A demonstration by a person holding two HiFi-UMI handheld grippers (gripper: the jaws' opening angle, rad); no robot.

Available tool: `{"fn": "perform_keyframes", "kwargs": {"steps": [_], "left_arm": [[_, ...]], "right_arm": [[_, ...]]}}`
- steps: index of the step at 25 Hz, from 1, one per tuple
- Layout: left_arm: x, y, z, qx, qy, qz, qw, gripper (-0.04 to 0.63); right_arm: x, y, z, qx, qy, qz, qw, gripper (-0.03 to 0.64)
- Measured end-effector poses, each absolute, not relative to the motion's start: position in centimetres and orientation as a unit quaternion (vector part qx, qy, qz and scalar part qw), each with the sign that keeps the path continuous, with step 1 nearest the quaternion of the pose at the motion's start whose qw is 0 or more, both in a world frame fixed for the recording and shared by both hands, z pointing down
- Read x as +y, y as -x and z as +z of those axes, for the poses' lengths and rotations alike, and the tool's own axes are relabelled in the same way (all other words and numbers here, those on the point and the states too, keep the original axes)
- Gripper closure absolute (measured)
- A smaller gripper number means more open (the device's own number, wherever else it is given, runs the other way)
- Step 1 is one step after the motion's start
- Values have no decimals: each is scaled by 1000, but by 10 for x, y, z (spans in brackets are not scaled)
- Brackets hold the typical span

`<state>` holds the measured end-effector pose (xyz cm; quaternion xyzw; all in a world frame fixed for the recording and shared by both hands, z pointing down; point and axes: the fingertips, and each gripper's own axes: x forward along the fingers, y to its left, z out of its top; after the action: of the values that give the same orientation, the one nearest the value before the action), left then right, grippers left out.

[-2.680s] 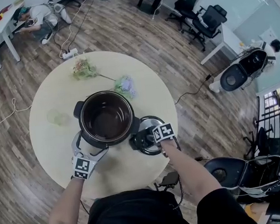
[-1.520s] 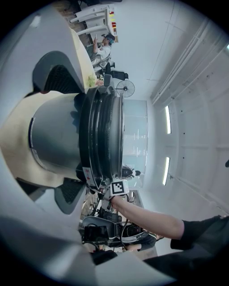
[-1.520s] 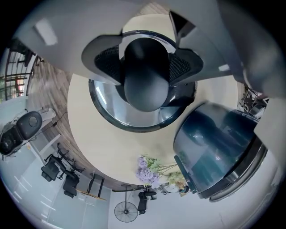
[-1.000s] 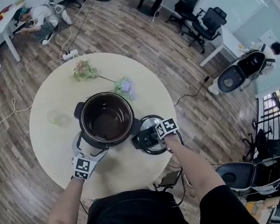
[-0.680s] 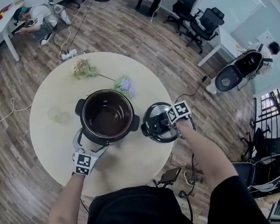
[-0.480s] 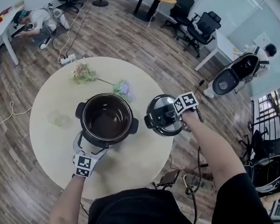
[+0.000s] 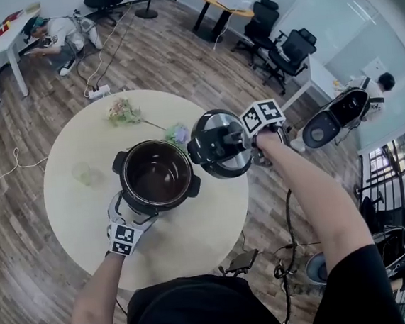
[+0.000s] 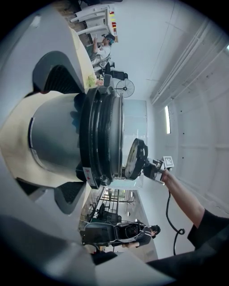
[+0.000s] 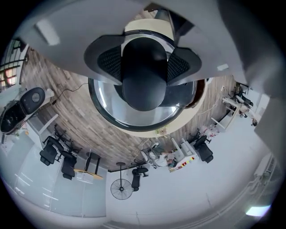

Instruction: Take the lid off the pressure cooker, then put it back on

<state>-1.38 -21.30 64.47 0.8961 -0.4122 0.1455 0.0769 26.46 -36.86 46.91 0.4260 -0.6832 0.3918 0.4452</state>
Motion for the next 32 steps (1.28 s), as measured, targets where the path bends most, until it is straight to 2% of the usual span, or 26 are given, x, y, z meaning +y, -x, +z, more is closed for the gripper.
{"fn": "perform_keyframes", "kwargs": {"steps": [5,13,25,32], "left_arm": [[-210,12,645,-413,-896,143,77,5],[-210,14,646,-413,-896,142,77,5],[-218,14,641,-412,-897,139,76,5],[-216,14,641,-413,-898,137,74,5]], "right_arm": [[-368,-187,468,-706,-388,396,440,333],[-345,-89,495,-714,-332,384,482,333],[-332,-38,529,-686,-300,353,561,332],[-322,-29,539,-678,-297,362,566,331]]}}
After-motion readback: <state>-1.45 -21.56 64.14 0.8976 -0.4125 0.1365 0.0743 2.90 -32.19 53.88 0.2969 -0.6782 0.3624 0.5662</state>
